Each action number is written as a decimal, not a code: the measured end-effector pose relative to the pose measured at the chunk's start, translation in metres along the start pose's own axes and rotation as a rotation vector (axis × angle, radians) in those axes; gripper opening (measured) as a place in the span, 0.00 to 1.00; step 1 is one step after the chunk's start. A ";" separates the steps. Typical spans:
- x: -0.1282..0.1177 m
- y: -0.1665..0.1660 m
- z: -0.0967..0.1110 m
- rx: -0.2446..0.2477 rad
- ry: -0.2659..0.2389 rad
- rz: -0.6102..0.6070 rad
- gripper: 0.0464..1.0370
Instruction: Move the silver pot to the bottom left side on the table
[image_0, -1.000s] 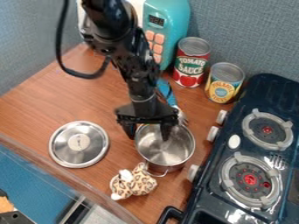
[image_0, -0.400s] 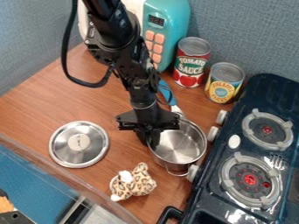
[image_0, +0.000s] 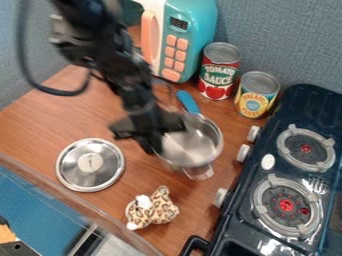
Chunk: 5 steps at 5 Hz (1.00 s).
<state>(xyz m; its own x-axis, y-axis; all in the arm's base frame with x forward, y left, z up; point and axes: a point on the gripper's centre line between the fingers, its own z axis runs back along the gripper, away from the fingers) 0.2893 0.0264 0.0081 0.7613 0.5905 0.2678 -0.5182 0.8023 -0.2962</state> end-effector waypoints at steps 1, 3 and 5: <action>0.008 0.009 0.024 -0.015 -0.066 0.065 0.02; 0.034 0.076 0.055 0.054 -0.167 0.279 0.02; 0.030 0.158 0.048 0.147 -0.161 0.416 0.02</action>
<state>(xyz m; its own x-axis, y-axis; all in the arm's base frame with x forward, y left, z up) 0.2117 0.1748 0.0135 0.4132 0.8611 0.2961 -0.8250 0.4917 -0.2786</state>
